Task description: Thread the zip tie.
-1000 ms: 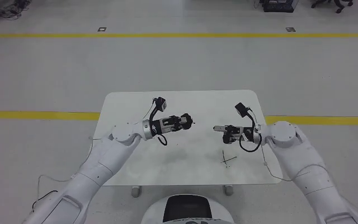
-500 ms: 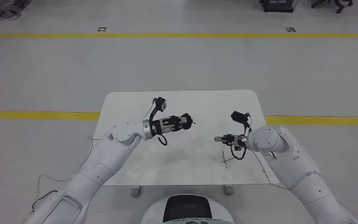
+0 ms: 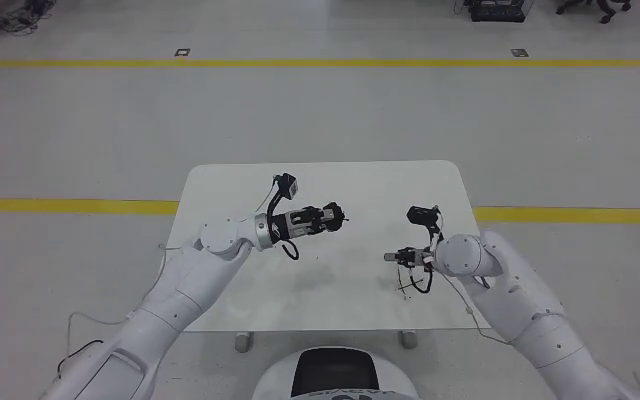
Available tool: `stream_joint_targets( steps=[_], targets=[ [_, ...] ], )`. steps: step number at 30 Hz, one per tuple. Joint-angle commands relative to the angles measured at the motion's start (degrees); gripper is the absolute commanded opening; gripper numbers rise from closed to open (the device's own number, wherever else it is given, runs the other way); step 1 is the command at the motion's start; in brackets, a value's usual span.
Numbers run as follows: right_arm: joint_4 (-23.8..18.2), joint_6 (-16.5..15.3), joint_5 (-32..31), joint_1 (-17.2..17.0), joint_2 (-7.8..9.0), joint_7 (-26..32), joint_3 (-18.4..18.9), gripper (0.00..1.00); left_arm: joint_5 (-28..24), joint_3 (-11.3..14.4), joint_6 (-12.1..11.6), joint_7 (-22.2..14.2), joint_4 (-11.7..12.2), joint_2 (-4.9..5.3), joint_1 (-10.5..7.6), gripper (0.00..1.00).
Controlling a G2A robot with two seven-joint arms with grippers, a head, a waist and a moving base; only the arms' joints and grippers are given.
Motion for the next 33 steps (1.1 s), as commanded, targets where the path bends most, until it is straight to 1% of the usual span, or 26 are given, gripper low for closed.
stream_joint_targets(
  steps=[1, 6, 13, 14, 15, 17, 21, 25, 29, 33],
  targets=[
    [1.0, 0.0, -1.4, 0.3, -0.56, 1.8, -0.2, 1.0, 0.0, 0.0, 0.0, 0.0, 0.0, 0.0, 0.0, 0.0],
    [4.1, 0.0, -4.9, 2.1, -2.74, 6.9, -0.9, 1.0, 0.0, 0.0, 0.0, 0.0, 0.0, 0.0, 0.0, 0.0],
    [4.2, 0.0, -5.0, 2.0, -2.88, 6.6, -0.8, 1.0, 0.0, 0.0, 0.0, 0.0, 0.0, 0.0, 0.0, 0.0],
    [4.8, 0.0, -5.7, 1.8, -2.85, 5.6, -0.7, 1.0, 0.0, 0.0, 0.0, 0.0, 0.0, 0.0, 0.0, 0.0],
    [5.5, 0.0, -7.9, 1.8, -2.78, 5.3, -0.7, 1.0, 0.0, 0.0, 0.0, 0.0, 0.0, 0.0, 0.0, 0.0],
    [6.1, 0.0, -8.8, 1.7, -2.99, 5.4, -0.2, 1.0, 0.0, 0.0, 0.0, 0.0, 0.0, 0.0, 0.0, 0.0],
    [6.8, 0.0, -11.5, 1.9, -3.33, 7.4, 1.1, 1.0, 0.0, 0.0, 0.0, 0.0, 0.0, 0.0, 0.0, 0.0],
    [6.2, 0.0, -13.7, 1.2, -3.76, 11.0, 3.0, 1.0, 0.0, 0.0, 0.0, 0.0, 0.0, 0.0, 0.0, 0.0],
    [6.0, 0.0, -15.8, 0.5, -4.66, 14.2, 3.6, 1.0, 0.0, 0.0, 0.0, 0.0, 0.0, 0.0, 0.0, 0.0],
    [7.3, 0.0, -16.9, 0.8, -5.75, 16.1, 3.7, 1.0, 0.0, 0.0, 0.0, 0.0, 0.0, 0.0, 0.0, 0.0]
  ],
)
